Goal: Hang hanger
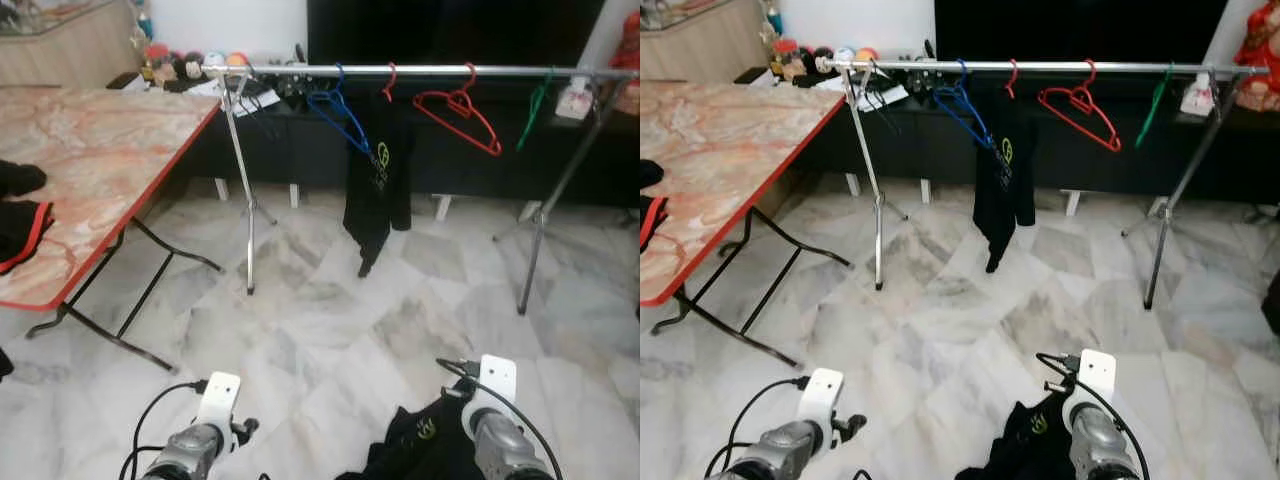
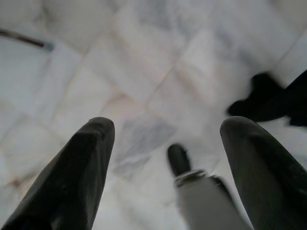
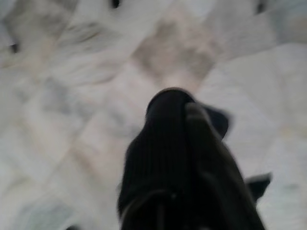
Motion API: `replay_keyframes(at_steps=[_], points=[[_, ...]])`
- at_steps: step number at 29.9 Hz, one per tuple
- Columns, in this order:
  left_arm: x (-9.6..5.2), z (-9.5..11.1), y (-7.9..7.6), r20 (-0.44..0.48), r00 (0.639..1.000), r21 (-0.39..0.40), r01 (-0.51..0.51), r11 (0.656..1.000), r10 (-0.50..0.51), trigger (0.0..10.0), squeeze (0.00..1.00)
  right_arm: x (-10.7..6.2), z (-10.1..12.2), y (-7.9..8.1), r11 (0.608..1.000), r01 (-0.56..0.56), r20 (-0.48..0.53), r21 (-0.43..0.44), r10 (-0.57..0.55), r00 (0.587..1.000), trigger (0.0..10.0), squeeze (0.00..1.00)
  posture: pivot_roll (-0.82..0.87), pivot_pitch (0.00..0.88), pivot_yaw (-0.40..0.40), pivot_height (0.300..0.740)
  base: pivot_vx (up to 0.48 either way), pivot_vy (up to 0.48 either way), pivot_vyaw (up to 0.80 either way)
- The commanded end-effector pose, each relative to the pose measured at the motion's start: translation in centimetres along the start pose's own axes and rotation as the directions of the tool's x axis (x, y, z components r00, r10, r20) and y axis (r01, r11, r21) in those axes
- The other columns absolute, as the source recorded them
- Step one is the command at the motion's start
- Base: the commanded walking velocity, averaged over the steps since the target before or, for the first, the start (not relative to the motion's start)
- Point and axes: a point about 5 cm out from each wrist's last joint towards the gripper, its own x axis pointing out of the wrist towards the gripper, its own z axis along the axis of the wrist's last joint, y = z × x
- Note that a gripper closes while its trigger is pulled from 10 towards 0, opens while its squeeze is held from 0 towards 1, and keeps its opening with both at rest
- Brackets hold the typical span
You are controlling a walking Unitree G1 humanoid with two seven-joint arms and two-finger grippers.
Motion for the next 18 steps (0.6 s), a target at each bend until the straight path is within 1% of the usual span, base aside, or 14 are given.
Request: replay_keyframes(at_steps=[1, 18], points=[[0.09, 0.32, -0.36, 0.007, 1.000, 0.003, 0.009, 1.000, -0.009, 10.0, 0.00, 0.04, 0.46, -0.66, 1.000, 0.016, 0.019, -0.002, -0.016, 1.000, 10.0, 0.00, -0.07, 0.000, 0.005, 0.740, 0.334, 0.000, 0.00], [0.10, 0.37, -0.43, 0.009, 1.000, 0.006, 0.014, 1.000, -0.014, 10.0, 0.00, 0.03, 0.50, -0.79, 0.999, 0.032, 0.025, 0.006, -0.032, 0.999, 10.0, 0.00, -0.07, 0.000, 0.005, 0.740, 0.338, 0.000, 0.00]])
